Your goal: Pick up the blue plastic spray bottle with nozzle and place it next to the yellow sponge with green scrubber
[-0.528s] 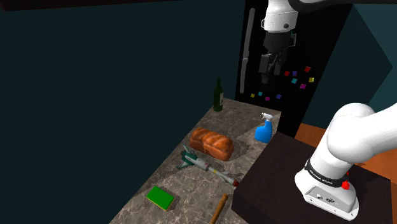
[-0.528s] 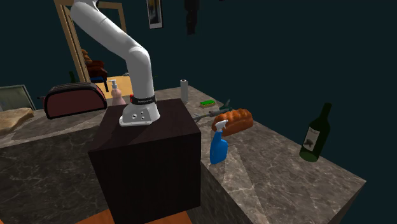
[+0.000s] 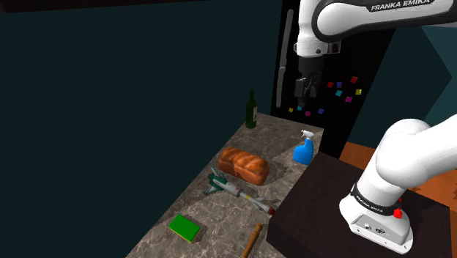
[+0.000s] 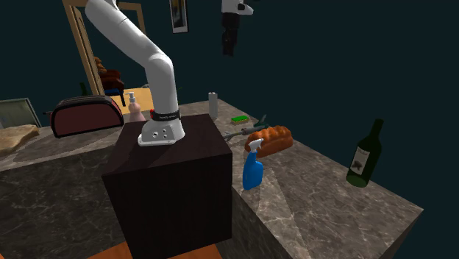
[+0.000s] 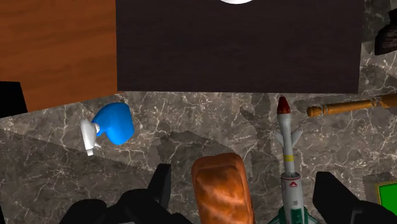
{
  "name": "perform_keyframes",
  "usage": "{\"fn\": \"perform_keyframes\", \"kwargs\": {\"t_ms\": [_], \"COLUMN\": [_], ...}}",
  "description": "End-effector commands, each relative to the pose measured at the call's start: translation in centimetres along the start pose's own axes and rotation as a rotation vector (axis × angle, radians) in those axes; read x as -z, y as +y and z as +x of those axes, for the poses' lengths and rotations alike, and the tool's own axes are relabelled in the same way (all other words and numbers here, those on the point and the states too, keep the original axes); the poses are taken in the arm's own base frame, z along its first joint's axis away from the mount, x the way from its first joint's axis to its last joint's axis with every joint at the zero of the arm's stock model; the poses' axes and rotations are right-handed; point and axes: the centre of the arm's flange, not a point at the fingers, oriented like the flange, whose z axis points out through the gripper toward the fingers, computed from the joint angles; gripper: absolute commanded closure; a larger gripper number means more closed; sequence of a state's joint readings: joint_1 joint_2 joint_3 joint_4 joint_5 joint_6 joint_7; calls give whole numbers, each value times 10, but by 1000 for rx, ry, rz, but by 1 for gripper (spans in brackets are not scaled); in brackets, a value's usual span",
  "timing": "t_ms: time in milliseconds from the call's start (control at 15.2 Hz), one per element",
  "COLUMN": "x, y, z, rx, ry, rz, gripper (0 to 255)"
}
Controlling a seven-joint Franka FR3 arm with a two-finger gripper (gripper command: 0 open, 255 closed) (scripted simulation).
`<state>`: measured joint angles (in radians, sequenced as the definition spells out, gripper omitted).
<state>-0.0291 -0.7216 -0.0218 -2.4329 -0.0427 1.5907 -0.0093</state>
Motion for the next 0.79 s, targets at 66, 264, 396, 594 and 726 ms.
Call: {"fn": "perform_keyframes", "kwargs": {"t_ms": [66, 264, 396, 594, 726], "x": [-31, -63, -84, -116, -138], "y": [20, 39, 52, 71, 84], "z": [17, 35, 46, 63, 73], "rx": [21, 40, 53, 73, 86], "ry": [-27, -54, -73, -101, -119], "rz": [-4, -8, -10, -14, -16], "gripper": [0, 0, 0, 0, 0]}}
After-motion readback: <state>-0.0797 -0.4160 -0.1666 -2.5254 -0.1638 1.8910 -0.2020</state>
